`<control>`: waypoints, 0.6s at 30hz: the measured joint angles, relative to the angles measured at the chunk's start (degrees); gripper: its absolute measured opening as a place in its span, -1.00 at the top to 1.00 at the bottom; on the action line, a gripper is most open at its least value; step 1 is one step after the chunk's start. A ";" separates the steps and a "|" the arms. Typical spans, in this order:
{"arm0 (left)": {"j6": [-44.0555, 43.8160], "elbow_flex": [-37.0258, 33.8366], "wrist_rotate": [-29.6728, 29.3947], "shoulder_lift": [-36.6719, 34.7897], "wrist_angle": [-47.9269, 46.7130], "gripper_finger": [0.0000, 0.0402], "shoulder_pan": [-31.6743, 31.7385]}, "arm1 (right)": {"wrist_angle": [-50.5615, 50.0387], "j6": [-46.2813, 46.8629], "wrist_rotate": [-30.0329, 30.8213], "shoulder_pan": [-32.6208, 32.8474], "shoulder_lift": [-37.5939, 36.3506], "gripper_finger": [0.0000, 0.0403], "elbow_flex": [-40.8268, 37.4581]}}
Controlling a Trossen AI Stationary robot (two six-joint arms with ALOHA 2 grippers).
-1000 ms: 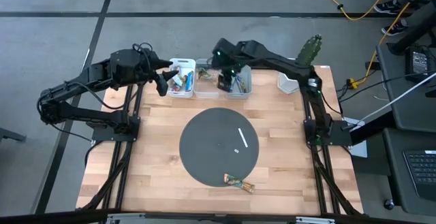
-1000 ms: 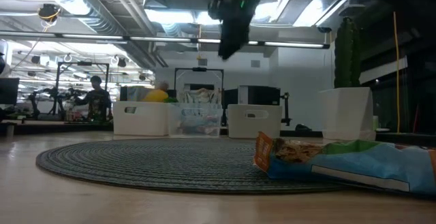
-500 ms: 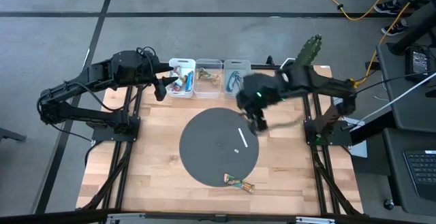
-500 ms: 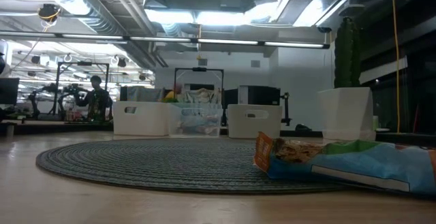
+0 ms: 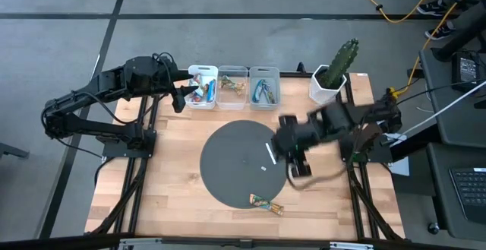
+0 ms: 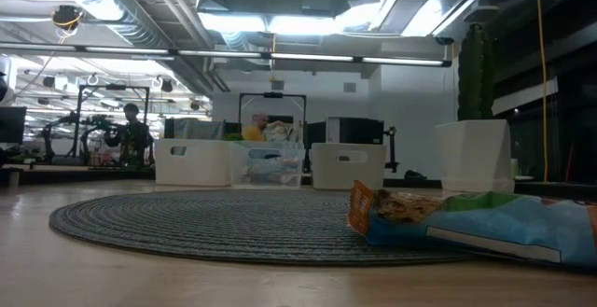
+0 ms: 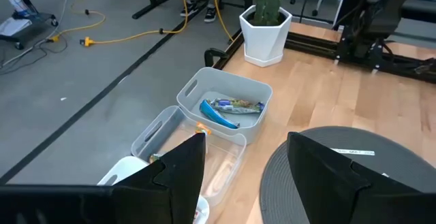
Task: Pick and place Granola Bars by type
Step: Put the yellow granola bar into the transparent bin
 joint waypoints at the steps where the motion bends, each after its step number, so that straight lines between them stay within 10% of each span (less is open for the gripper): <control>1: -0.12 0.00 0.00 0.00 0.00 0.01 -0.01 | -0.26 1.49 -0.08 1.45 0.04 0.21 -1.12; 18: -3.35 0.00 -2.26 0.03 -0.26 0.01 0.00 | 36.75 27.50 -6.96 16.27 0.09 0.21 -39.44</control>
